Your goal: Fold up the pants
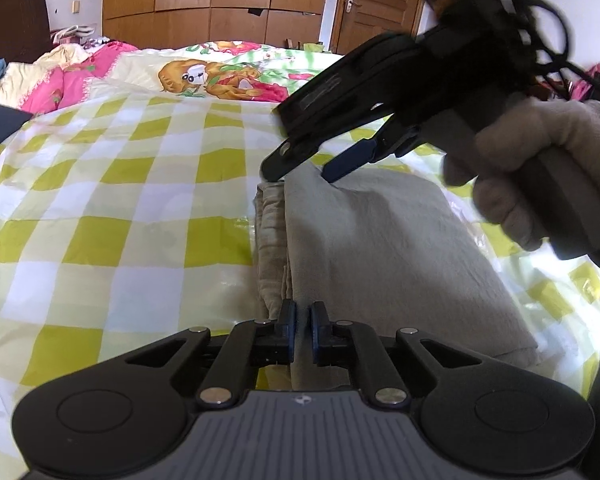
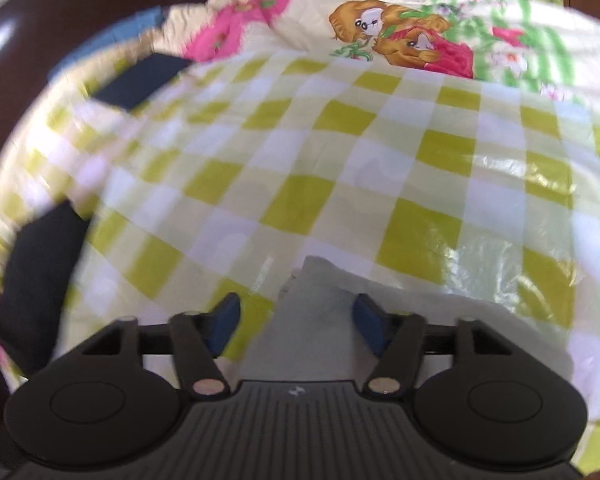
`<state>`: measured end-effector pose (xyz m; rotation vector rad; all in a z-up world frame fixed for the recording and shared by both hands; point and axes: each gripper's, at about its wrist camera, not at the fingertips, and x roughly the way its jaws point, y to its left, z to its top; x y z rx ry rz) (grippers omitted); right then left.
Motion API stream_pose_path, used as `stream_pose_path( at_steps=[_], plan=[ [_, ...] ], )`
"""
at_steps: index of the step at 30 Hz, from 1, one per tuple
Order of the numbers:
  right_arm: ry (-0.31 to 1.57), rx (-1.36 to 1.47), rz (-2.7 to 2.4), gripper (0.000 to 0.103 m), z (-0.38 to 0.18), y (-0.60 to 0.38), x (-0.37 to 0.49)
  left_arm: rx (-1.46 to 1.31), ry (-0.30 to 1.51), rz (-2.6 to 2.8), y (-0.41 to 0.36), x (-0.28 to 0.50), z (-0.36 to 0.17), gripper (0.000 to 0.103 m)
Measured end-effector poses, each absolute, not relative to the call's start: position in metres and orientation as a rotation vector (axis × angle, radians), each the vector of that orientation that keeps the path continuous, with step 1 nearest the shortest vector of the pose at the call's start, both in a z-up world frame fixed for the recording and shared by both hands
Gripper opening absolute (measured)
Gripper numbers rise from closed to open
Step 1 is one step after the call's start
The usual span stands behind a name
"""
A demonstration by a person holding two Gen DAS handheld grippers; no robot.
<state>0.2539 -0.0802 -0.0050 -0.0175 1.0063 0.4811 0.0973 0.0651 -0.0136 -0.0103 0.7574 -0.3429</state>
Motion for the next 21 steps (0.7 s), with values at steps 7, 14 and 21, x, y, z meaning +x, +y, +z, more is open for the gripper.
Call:
stream_pose_path(
  at_steps=[7, 14, 21],
  plan=[
    [0.994, 0.012, 0.451, 0.011, 0.001, -0.099, 0.255, -0.006, 0.713, -0.357, 0.063, 0.089, -0.007, 0.02],
    [0.89, 0.05, 0.478, 0.01, 0.052, -0.096, 0.252, -0.089, 0.649, -0.368, 0.079, 0.087, 0.015, 0.02],
    [0.975, 0.028, 0.481, 0.008, -0.018, -0.044, 0.278, -0.199, 0.789, -0.285, 0.101, 0.107, -0.027, 0.02]
  ],
)
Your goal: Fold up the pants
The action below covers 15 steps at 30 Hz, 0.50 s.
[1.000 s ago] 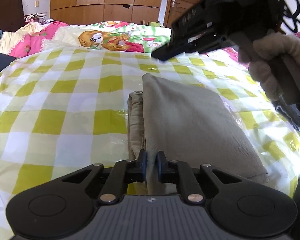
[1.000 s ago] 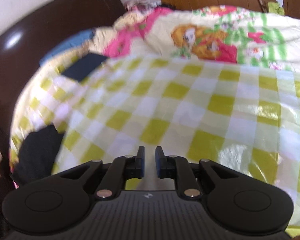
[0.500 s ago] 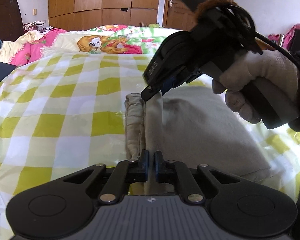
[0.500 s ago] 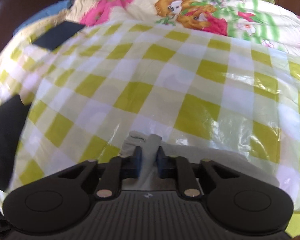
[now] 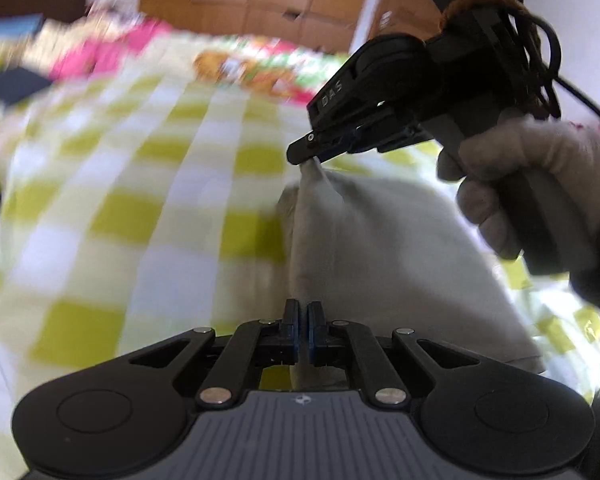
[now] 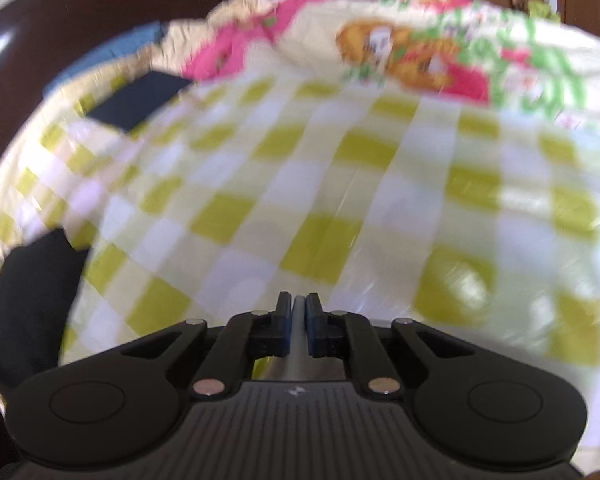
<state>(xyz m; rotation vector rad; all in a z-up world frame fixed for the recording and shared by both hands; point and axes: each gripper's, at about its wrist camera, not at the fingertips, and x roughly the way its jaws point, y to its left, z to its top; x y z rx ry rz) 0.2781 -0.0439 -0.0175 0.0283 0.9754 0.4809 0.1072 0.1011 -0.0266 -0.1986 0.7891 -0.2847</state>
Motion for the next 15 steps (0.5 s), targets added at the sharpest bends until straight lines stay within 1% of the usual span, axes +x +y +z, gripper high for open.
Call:
stream_pose_path(
  at_steps=[3, 4, 6, 7, 8, 9, 11, 13, 15],
  plan=[
    [0.985, 0.024, 0.483, 0.013, -0.04, -0.038, 0.278, -0.206, 0.816, -0.269, 0.105, 0.105, -0.034, 0.021],
    [0.98, 0.051, 0.486, 0.015, -0.037, -0.041, 0.278, -0.203, 0.818, -0.271, 0.105, 0.103, -0.033, 0.021],
    [0.967, 0.106, 0.496, 0.023, -0.023, -0.052, 0.275, -0.203, 0.821, -0.287, 0.107, 0.101, -0.031, 0.023],
    [0.941, 0.115, 0.501, 0.03, -0.012, -0.059, 0.272, -0.195, 0.822, -0.28, 0.108, 0.099, -0.03, 0.026],
    [0.904, 0.115, 0.502, 0.037, 0.001, -0.067, 0.265, -0.185, 0.822, -0.278, 0.11, 0.097, -0.028, 0.026],
    [0.86, 0.11, 0.5, 0.041, 0.014, -0.077, 0.257, -0.18, 0.816, -0.269, 0.113, 0.094, -0.025, 0.026],
    [0.783, 0.093, 0.47, 0.06, 0.034, -0.101, 0.238, -0.179, 0.792, -0.247, 0.117, 0.089, -0.018, 0.026],
    [0.746, 0.088, 0.417, 0.063, 0.04, -0.127, 0.221, -0.187, 0.752, -0.258, 0.116, 0.086, -0.011, 0.026],
    [0.769, 0.069, 0.37, 0.062, 0.031, -0.148, 0.21, -0.192, 0.729, -0.286, 0.108, 0.089, -0.007, 0.026]
  ],
)
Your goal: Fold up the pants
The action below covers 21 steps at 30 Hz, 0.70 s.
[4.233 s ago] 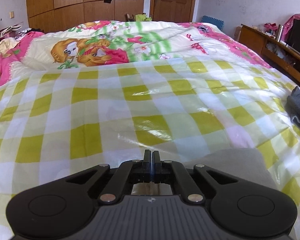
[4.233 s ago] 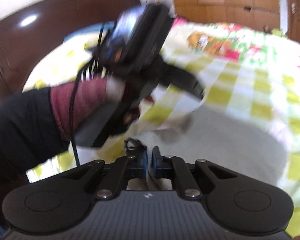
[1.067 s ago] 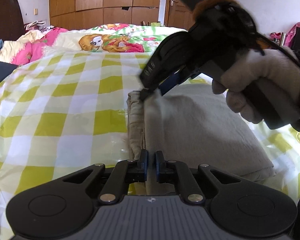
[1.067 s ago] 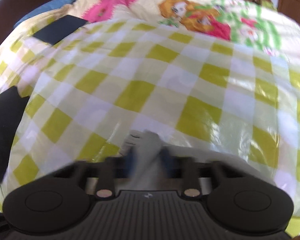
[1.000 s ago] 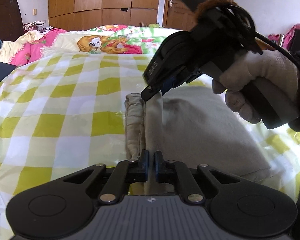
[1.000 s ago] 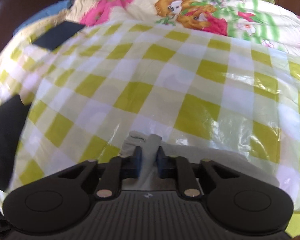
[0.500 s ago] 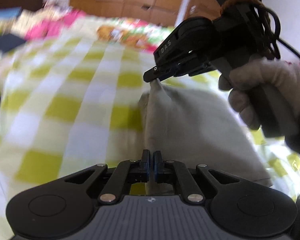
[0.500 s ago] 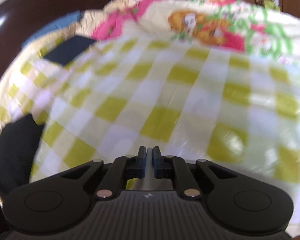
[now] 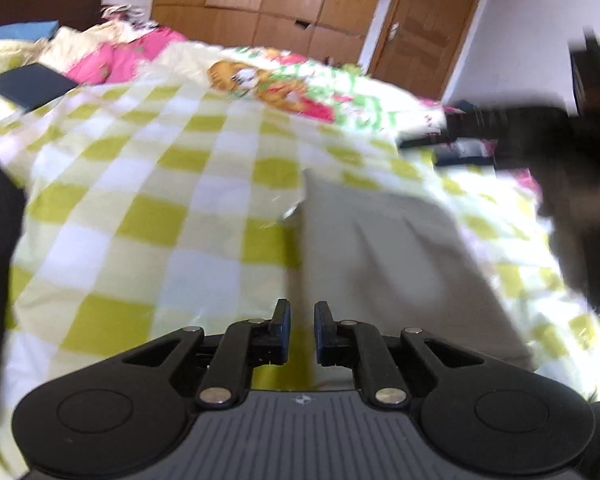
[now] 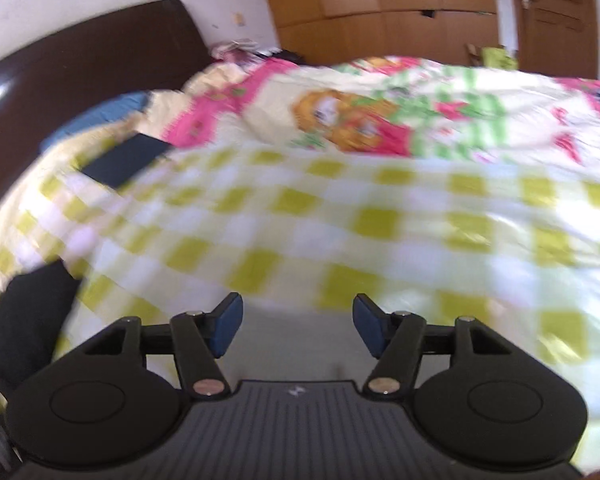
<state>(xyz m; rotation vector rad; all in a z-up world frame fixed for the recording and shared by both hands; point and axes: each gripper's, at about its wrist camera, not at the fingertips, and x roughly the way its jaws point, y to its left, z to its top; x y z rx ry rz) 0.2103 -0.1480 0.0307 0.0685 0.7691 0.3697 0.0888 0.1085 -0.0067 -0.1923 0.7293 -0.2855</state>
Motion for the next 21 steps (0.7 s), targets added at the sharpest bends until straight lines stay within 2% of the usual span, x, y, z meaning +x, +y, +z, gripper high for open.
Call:
stream_pose_path(
  at_steps=[5, 7, 14, 16, 21],
  plan=[
    [0.919, 0.082, 0.253, 0.062, -0.027, -0.186, 0.223, -0.092, 0.798, -0.34, 0.068, 0.103, -0.021, 0.028],
    [0.973, 0.172, 0.224, 0.064, -0.045, -0.203, 0.233, -0.074, 0.819, -0.353, 0.062, 0.103, -0.028, 0.028],
    [0.905, 0.384, 0.292, 0.064, -0.012, -0.233, 0.184, -0.037, 0.783, -0.317, 0.067, 0.104, -0.004, 0.029],
    [0.935, 0.397, 0.331, 0.063, -0.017, -0.227, 0.163, -0.03, 0.781, -0.299, 0.067, 0.109, -0.003, 0.034],
    [1.052, 0.502, 0.349, 0.063, -0.051, -0.227, 0.142, 0.015, 0.849, -0.283, 0.059, 0.11, -0.019, 0.035]
  ],
)
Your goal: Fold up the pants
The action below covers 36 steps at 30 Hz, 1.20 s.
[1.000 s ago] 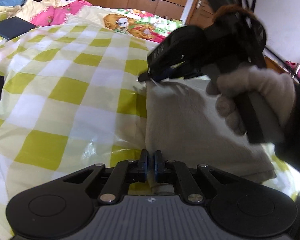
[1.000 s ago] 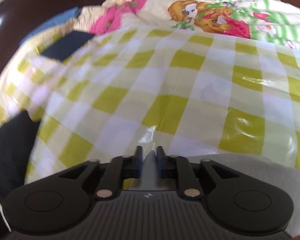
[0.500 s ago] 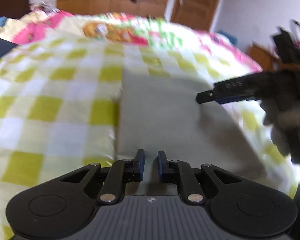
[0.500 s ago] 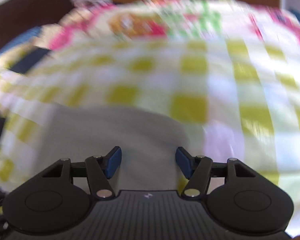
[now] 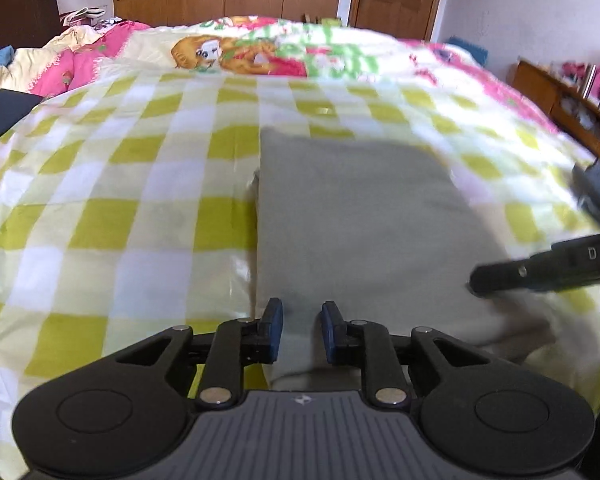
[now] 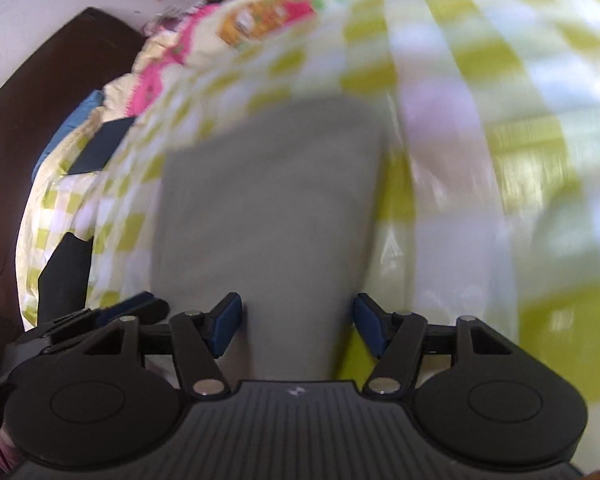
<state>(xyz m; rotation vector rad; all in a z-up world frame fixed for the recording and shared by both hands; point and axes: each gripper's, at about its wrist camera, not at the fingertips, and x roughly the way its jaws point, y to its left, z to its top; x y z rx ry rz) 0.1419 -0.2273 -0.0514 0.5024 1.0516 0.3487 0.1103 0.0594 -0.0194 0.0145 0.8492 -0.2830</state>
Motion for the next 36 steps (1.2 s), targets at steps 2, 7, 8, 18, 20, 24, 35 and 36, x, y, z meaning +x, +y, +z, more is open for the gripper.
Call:
stream_pose_path(
  at_steps=[2, 7, 8, 18, 20, 24, 35, 36],
  plan=[
    [1.04, 0.567, 0.347, 0.063, -0.052, -0.237, 0.143, 0.002, 0.834, -0.299, 0.062, 0.105, -0.012, 0.035],
    [0.998, 0.548, 0.358, 0.065, -0.045, -0.235, 0.161, -0.057, 0.741, -0.298, 0.067, 0.116, 0.01, 0.037],
    [0.996, 0.538, 0.355, 0.065, -0.047, -0.233, 0.166, -0.042, 0.732, -0.285, 0.064, 0.121, 0.009, 0.04],
    [0.988, 0.631, 0.425, 0.065, -0.07, -0.235, 0.219, -0.004, 0.804, -0.271, 0.047, 0.189, -0.034, 0.047],
    [0.981, 0.612, 0.435, 0.044, -0.072, -0.234, 0.224, -0.005, 0.803, -0.268, 0.045, 0.191, -0.04, 0.053],
    [1.02, 0.668, 0.433, 0.017, -0.082, -0.26, 0.239, 0.042, 0.791, -0.272, 0.034, 0.192, -0.041, 0.055],
    [0.992, 0.575, 0.33, 0.023, -0.059, -0.316, 0.262, 0.054, 0.78, -0.345, -0.034, 0.224, -0.035, 0.061],
    [0.971, 0.547, 0.309, 0.025, -0.05, -0.319, 0.256, 0.054, 0.781, -0.357, -0.034, 0.221, -0.031, 0.061]
  ],
)
